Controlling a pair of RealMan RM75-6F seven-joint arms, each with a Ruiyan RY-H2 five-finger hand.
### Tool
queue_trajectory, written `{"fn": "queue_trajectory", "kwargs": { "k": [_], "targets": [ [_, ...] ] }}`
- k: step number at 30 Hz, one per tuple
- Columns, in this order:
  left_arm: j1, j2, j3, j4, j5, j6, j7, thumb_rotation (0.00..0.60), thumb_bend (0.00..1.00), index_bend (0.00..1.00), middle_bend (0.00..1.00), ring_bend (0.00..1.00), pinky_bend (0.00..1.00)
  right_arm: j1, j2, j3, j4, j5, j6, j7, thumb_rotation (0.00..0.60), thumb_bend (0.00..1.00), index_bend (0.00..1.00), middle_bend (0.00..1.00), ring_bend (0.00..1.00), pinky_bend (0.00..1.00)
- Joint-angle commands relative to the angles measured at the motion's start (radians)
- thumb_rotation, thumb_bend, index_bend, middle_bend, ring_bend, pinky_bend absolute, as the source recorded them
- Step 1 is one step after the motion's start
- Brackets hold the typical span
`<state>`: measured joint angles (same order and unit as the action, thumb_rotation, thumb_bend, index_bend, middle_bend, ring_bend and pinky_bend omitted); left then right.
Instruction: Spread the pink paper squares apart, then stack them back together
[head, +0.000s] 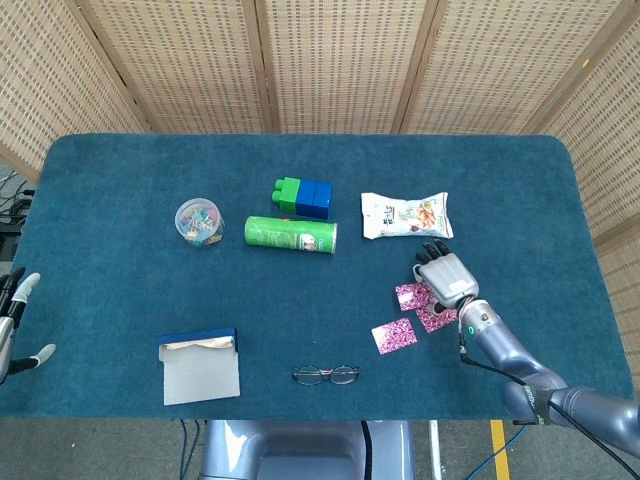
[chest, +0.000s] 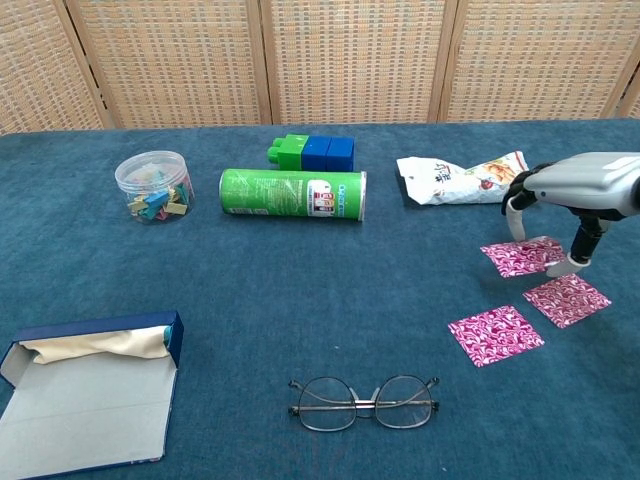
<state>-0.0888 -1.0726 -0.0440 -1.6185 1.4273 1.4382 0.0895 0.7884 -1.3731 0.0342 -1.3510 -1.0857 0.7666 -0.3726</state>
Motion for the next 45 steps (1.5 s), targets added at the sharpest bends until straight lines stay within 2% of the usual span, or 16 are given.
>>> {"fn": "queue_trajectory", "kwargs": {
  "k": [1, 18, 45],
  "targets": [
    [0.001, 0.001, 0.001, -0.003, 0.002, 0.001, 0.001, 0.6, 0.13, 0.04, 0.0, 0.0, 0.0, -0.015, 0.011, -0.007, -0.009, -0.008, 0.009, 0.012, 0.6, 0.26, 0.51, 0.2, 0.0, 0.0],
    [0.003, 0.009, 0.005, -0.027, 0.017, 0.014, 0.017, 0.6, 0.13, 0.04, 0.0, 0.0, 0.0, -0.099, 0.045, -0.044, -0.007, -0.08, 0.055, 0.083, 0.6, 0.26, 0.51, 0.2, 0.0, 0.0],
    [0.013, 0.017, 0.011, -0.04, 0.024, 0.027, 0.025, 0.6, 0.13, 0.04, 0.0, 0.0, 0.0, -0.137, 0.024, -0.041, 0.044, -0.154, 0.048, 0.145, 0.6, 0.26, 0.51, 0.2, 0.0, 0.0]
  ]
}}
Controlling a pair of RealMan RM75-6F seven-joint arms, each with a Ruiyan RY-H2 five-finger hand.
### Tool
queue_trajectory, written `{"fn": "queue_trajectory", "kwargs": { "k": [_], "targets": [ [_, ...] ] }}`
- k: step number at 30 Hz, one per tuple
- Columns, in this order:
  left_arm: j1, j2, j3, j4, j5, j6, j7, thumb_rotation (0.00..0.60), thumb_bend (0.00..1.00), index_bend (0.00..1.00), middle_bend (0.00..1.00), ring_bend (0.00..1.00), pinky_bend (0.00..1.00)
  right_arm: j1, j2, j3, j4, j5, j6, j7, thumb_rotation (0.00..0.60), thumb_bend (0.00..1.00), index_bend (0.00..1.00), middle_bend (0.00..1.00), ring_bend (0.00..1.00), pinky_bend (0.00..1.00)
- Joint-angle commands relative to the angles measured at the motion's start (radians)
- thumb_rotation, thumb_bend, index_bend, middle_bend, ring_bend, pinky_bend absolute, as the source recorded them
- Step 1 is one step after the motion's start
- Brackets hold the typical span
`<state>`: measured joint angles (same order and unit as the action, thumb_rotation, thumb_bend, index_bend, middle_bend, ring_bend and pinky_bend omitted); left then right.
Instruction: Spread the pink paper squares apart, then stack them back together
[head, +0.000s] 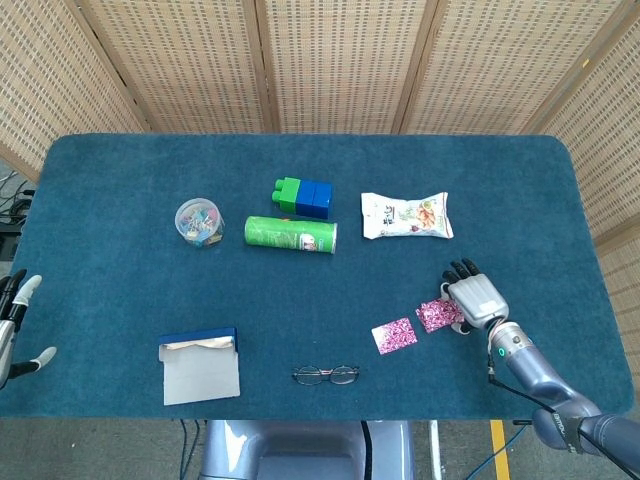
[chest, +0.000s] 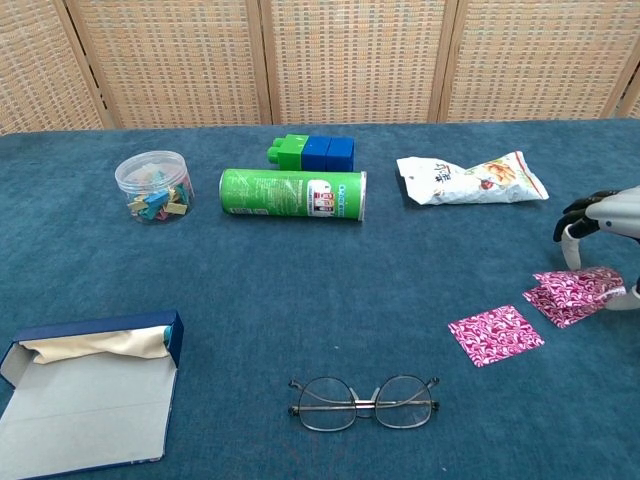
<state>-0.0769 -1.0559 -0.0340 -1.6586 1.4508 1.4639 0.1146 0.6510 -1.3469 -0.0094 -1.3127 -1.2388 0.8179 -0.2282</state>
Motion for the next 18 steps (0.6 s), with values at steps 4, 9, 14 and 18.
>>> {"fn": "queue_trajectory", "kwargs": {
  "k": [4, 9, 14, 18],
  "targets": [
    [0.004, 0.001, 0.001, 0.001, -0.001, 0.004, -0.001, 0.6, 0.13, 0.04, 0.0, 0.0, 0.0, 0.001, -0.004, 0.005, 0.015, -0.003, -0.017, 0.004, 0.6, 0.24, 0.46, 0.19, 0.0, 0.0],
    [0.003, -0.001, 0.001, 0.003, -0.001, 0.002, -0.003, 0.6, 0.13, 0.04, 0.0, 0.0, 0.0, 0.001, -0.004, 0.005, 0.023, -0.003, -0.03, 0.005, 0.6, 0.21, 0.41, 0.18, 0.0, 0.0],
    [0.002, -0.001, 0.0, 0.003, 0.0, 0.0, -0.002, 0.6, 0.12, 0.04, 0.0, 0.0, 0.0, 0.0, -0.004, 0.009, 0.022, -0.005, -0.033, 0.003, 0.6, 0.17, 0.37, 0.17, 0.0, 0.0],
    [0.001, -0.002, 0.0, 0.004, -0.001, -0.001, -0.002, 0.6, 0.12, 0.04, 0.0, 0.0, 0.0, 0.001, -0.003, 0.014, 0.019, -0.005, -0.032, 0.0, 0.6, 0.16, 0.35, 0.17, 0.0, 0.0]
  ]
}}
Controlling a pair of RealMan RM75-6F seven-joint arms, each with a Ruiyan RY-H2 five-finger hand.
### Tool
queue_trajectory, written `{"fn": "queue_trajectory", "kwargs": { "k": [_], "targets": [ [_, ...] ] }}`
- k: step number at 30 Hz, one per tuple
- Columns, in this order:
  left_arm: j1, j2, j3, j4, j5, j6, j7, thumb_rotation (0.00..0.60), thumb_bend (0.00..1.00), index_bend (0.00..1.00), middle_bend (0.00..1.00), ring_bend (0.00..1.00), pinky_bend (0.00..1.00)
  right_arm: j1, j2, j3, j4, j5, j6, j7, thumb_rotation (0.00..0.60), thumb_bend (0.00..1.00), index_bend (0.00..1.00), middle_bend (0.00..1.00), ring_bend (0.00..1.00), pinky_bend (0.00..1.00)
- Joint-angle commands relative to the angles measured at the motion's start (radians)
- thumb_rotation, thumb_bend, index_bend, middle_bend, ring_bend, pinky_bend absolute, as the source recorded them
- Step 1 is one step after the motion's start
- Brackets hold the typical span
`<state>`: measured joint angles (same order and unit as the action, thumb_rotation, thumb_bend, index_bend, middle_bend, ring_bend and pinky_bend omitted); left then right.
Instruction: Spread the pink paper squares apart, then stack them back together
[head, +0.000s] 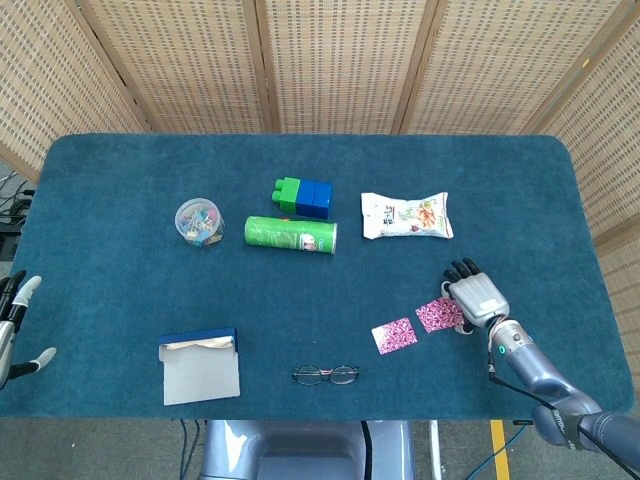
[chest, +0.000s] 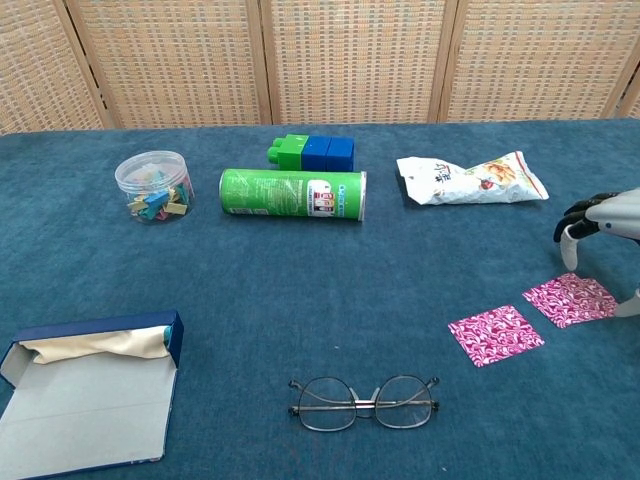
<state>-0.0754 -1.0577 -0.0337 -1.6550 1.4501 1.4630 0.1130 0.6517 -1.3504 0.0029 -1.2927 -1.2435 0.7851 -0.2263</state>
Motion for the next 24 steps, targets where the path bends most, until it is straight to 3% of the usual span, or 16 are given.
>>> {"fn": "queue_trajectory", "kwargs": {
  "k": [1, 7, 24],
  "targets": [
    [0.0, -0.001, 0.0, 0.001, 0.0, -0.001, 0.0, 0.6, 0.12, 0.04, 0.0, 0.0, 0.0, 0.001, 0.0, 0.003, -0.001, -0.001, 0.0, -0.004, 0.6, 0.16, 0.34, 0.17, 0.0, 0.0],
    [0.001, 0.0, -0.001, 0.004, -0.002, 0.001, -0.003, 0.6, 0.12, 0.04, 0.0, 0.0, 0.0, 0.002, 0.005, 0.011, -0.019, 0.0, 0.004, -0.01, 0.6, 0.16, 0.34, 0.16, 0.0, 0.0],
    [-0.004, -0.002, -0.005, 0.025, -0.008, -0.008, -0.025, 0.6, 0.12, 0.04, 0.0, 0.0, 0.0, 0.005, 0.018, 0.025, -0.232, 0.013, 0.052, -0.116, 0.6, 0.16, 0.35, 0.16, 0.0, 0.0]
  ]
}}
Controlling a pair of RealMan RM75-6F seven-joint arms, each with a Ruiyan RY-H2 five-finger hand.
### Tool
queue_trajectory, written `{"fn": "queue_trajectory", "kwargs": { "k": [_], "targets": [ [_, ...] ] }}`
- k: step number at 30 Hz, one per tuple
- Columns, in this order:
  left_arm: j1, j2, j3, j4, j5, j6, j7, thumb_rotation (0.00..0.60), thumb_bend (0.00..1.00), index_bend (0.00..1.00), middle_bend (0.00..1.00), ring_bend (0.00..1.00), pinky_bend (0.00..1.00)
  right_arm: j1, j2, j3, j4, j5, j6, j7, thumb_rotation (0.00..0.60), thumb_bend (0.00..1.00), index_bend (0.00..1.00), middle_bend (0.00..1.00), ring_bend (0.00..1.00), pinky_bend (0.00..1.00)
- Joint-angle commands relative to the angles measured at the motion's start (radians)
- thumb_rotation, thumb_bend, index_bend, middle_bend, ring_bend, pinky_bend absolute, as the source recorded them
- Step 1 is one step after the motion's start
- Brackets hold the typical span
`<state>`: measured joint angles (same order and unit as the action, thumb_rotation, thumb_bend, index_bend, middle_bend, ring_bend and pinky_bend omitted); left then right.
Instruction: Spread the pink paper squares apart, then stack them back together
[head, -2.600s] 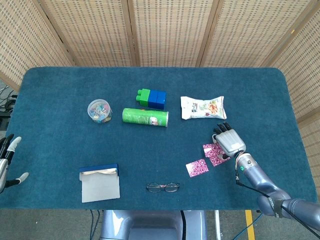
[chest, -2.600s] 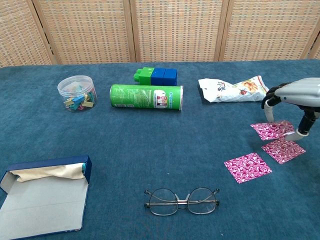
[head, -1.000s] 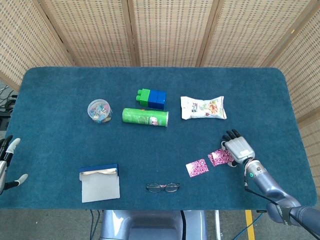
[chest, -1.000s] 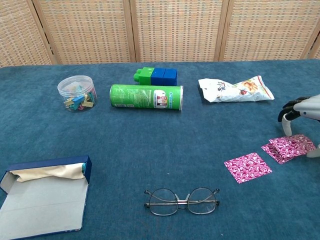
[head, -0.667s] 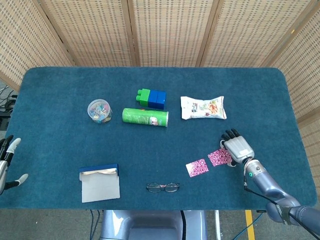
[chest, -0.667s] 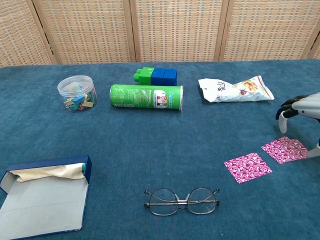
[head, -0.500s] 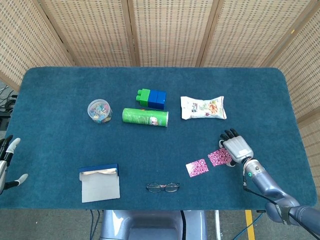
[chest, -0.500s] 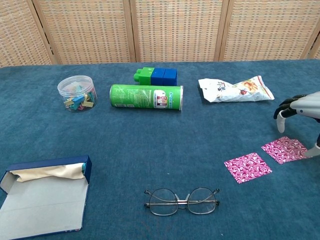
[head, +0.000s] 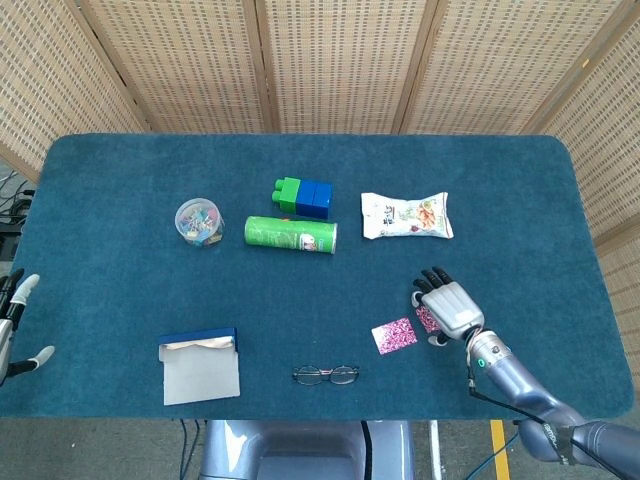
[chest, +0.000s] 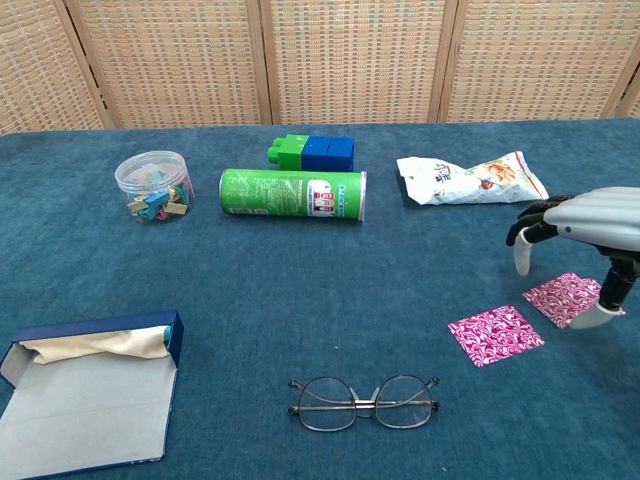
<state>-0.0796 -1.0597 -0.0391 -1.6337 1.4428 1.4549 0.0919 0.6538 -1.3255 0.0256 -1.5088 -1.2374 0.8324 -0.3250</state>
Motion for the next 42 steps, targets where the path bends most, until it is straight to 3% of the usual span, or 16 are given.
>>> {"fn": "queue_trajectory", "kwargs": {
  "k": [1, 18, 42],
  "targets": [
    [0.001, -0.001, 0.001, 0.006, 0.0, -0.001, -0.007, 0.6, 0.12, 0.04, 0.0, 0.0, 0.0, 0.005, -0.01, 0.002, -0.021, 0.008, 0.005, -0.025, 0.6, 0.16, 0.35, 0.16, 0.0, 0.0],
    [0.003, -0.003, 0.002, 0.036, -0.001, -0.005, -0.042, 0.6, 0.12, 0.04, 0.0, 0.0, 0.0, 0.029, -0.09, -0.01, 0.0, 0.066, -0.02, -0.104, 0.6, 0.16, 0.37, 0.16, 0.0, 0.0],
    [0.006, -0.004, 0.003, 0.038, 0.001, -0.001, -0.044, 0.6, 0.12, 0.04, 0.0, 0.0, 0.0, 0.034, -0.112, -0.016, 0.025, 0.081, -0.017, -0.101, 0.6, 0.16, 0.38, 0.16, 0.0, 0.0]
  ]
}}
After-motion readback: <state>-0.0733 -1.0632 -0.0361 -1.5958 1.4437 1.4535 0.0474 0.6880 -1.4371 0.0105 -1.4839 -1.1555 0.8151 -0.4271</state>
